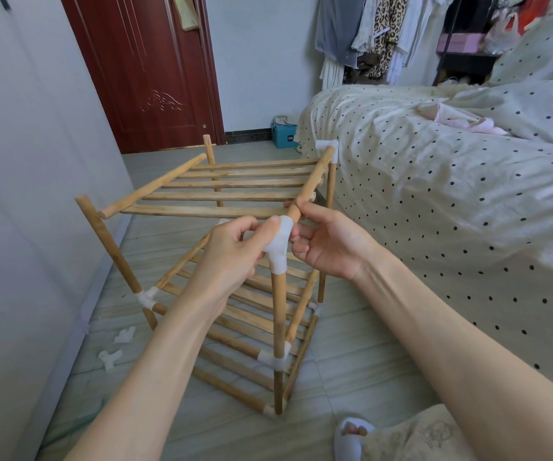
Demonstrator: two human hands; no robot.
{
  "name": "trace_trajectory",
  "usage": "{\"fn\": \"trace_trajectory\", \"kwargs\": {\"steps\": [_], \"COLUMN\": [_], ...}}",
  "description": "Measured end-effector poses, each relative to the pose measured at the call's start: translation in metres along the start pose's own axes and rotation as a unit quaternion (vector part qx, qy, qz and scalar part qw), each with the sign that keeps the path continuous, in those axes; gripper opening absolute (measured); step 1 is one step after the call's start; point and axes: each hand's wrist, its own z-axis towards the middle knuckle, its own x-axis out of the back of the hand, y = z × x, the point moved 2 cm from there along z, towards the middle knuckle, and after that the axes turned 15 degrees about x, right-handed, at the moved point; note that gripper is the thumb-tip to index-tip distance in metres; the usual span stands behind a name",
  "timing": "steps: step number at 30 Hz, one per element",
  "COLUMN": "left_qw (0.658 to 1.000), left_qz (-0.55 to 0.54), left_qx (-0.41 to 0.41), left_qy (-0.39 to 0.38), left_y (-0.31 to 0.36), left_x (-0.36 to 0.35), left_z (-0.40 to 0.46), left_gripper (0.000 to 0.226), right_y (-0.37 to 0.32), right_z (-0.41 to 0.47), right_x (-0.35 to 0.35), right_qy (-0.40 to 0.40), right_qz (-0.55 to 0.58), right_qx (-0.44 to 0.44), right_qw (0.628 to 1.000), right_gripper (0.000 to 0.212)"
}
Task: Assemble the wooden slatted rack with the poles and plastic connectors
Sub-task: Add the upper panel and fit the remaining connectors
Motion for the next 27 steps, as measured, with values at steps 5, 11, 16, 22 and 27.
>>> {"fn": "trace_trajectory", "kwargs": {"steps": [5, 11, 16, 22, 27], "left_qw": [1.0, 0.995, 0.987, 0.903, 0.876], "left_qz": [-0.005, 0.054, 0.087, 0.272, 0.345], "left_qx": [0.008, -0.052, -0.075, -0.234, -0.297], "left_qy": [-0.005, 0.072, 0.11, 0.234, 0.162], "left_y": [0.001, -0.002, -0.002, -0.001, 0.022], "left_x": [-0.002, -0.006, -0.007, -0.009, -0.022], "left_z": [0.004, 0.001, -0.002, -0.007, 0.001], "left_gripper": [0.033, 0.033, 0.035, 0.026, 0.051], "right_y": [0.001, 0.002, 0.006, 0.008, 0.001], "right_z": [-0.001, -0.005, -0.01, -0.013, -0.013], "right_x": [-0.002, -0.002, -0.002, 0.002, 0.014], "right_qy": [-0.002, 0.0, -0.012, -0.01, 0.04], "right_qz": [-0.02, -0.077, -0.091, -0.137, -0.224], "right_qx": [0.001, 0.005, 0.003, 0.035, 0.099], "right_qw": [1.0, 0.997, 0.996, 0.99, 0.969], "right_gripper": [0.009, 0.011, 0.016, 0.021, 0.029]}}
